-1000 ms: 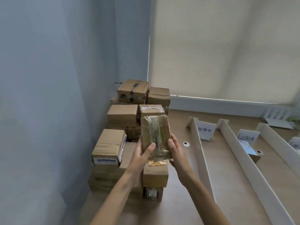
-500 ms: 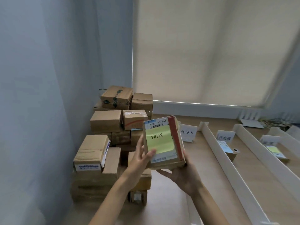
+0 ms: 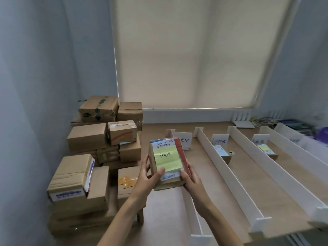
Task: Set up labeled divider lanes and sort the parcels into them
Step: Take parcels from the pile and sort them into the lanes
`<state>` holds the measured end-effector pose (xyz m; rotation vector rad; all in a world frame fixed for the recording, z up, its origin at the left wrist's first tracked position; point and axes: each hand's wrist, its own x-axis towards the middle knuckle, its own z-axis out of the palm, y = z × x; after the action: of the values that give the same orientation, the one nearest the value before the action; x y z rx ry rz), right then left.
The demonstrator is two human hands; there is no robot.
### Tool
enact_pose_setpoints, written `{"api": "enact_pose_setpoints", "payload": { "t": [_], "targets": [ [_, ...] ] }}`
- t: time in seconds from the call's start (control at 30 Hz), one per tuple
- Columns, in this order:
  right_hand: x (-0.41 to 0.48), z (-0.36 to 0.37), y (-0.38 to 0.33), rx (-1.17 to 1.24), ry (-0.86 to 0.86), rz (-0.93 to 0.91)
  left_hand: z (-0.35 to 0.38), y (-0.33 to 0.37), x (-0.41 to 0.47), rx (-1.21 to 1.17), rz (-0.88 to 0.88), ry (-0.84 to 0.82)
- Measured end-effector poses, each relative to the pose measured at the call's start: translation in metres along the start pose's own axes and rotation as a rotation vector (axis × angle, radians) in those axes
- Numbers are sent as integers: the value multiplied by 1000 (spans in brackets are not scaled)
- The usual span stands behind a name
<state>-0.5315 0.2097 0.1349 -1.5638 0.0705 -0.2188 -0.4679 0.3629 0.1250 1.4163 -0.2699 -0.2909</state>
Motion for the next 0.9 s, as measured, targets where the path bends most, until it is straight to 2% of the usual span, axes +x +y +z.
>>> {"api": "enact_pose_setpoints", "payload": {
  "t": [0.37,0.47,0.53,0.63,0.73,0.83,0.9],
  "targets": [
    [-22,-31,6,-18,147,27,32,-14,14,16,-7,-139],
    [-30,-44,11,-16,199,25,49,-21,19,105,8,-160],
    [-36,-57,15,5,240,31,65,-26,24,241,63,-175],
    [-48,-82,16,129,340,36,98,-31,27,377,202,-325],
    [-61,-118,14,186,435,13,141,-39,29,544,412,-445],
    [-79,-165,16,149,515,17,195,-42,30,772,586,-429],
    [-90,-202,16,82,562,9,236,-44,31,725,633,-447]
  ]
}}
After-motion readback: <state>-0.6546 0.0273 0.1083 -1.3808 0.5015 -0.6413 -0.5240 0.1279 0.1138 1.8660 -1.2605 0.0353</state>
